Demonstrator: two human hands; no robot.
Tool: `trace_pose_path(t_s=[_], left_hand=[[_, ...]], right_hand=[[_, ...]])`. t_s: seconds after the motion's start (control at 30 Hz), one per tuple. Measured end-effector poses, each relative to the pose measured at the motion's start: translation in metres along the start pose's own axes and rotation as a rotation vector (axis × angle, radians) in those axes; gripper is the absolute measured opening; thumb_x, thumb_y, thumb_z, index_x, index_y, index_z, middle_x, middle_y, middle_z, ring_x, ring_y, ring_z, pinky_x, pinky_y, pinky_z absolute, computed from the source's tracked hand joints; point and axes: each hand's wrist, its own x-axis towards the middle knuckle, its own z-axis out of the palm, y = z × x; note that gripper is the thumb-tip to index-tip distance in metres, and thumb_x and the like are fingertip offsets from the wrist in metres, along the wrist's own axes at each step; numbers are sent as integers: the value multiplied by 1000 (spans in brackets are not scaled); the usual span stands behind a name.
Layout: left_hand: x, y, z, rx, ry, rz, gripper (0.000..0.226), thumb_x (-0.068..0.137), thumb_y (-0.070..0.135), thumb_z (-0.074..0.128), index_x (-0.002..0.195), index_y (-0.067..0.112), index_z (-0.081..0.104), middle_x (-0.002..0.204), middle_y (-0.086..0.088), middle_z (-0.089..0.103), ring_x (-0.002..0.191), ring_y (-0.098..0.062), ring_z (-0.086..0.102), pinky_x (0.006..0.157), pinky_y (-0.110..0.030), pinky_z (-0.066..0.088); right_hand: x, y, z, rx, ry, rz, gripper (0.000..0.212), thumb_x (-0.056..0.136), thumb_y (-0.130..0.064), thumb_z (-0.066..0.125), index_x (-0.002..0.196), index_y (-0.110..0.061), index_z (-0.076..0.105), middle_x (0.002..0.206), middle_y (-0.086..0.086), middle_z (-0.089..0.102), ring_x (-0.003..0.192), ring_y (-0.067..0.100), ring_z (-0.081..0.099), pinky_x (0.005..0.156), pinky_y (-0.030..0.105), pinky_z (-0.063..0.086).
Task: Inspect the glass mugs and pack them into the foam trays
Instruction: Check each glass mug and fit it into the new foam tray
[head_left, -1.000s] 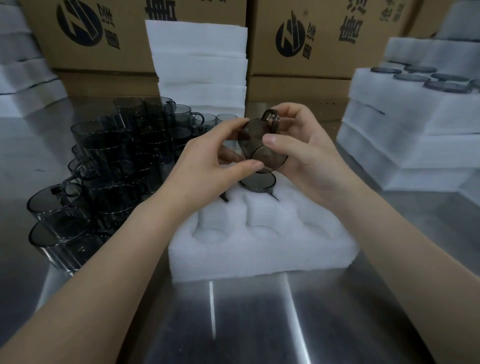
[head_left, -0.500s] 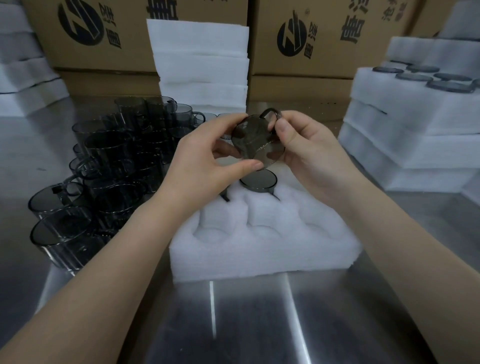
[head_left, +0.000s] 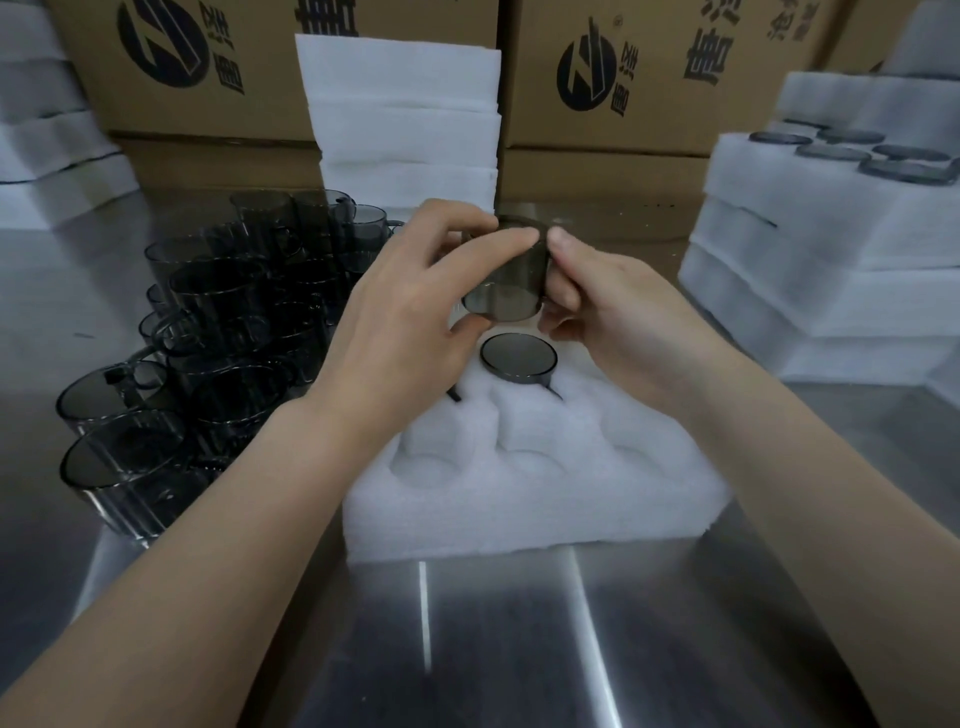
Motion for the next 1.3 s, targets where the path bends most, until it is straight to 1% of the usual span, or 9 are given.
trace_pose_path(t_s=[0.2,0.37,0.57,0.73,0.83,0.97,1.07,1.23,1.3], left_hand=[[1,-2,0,-1,9,17,59,73,-5,76,128,9,60,123,-15,53,112,-27,56,96,-40,49],[-1,-4,-1,-37,80,-60,60,73,3,79,130,9,58,117,-7,50,107,-5,46,96,-16,42],[-1,1,-1,-328,101,-269,60,74,8,79,122,23,47,120,-4,52,115,-20,56,98,-38,50],[-1,3,-1,-343,18,-267,63,74,8,80,120,30,43,115,19,55,110,-6,61,96,-34,51],[0,3,-1,-320,-22,-278,62,74,11,82,122,25,45,113,24,56,110,1,59,97,-32,50],[4,9,-5,-267,-130,-196,69,73,32,79,133,25,47,120,19,56,116,-3,55,101,-27,45],[5,14,-7,-240,-136,-181,66,76,37,76,136,21,52,122,11,62,115,-4,57,100,-28,46],[7,18,-7,-222,-129,-244,61,73,34,81,126,18,55,111,8,66,104,-7,61,92,-31,48],[6,18,-7,-219,-146,-256,61,71,33,84,123,17,54,109,9,65,101,-7,61,89,-32,49]], right_hand=[[-2,0,2,208,-94,-18,50,102,-44,39,60,-19,45,56,-3,33,54,15,33,55,23,34],[-6,-2,-1,318,-194,-105,30,103,-27,36,84,-14,55,64,-1,42,56,14,42,58,27,37],[-7,-5,-2,384,-31,-181,8,98,-13,50,104,-12,56,66,0,54,52,16,45,52,29,41],[-6,-4,2,235,-48,-148,43,90,-33,54,131,-17,50,120,14,61,88,27,64,78,41,54],[-8,-3,8,210,-141,-123,44,89,-35,54,132,-29,46,125,4,63,95,23,70,81,37,56],[-11,-3,11,34,-34,-209,44,90,-28,59,133,-22,51,122,-5,62,111,10,62,89,33,53],[-14,-3,15,-148,-4,-294,29,93,-27,53,122,-29,54,111,-15,60,105,3,58,95,40,52],[-13,-4,15,-65,86,-245,28,103,-24,45,128,-21,56,116,-10,63,112,13,62,97,51,51],[-13,-6,14,80,73,-185,27,105,-23,41,123,-19,60,107,-4,69,101,18,68,85,51,58]])
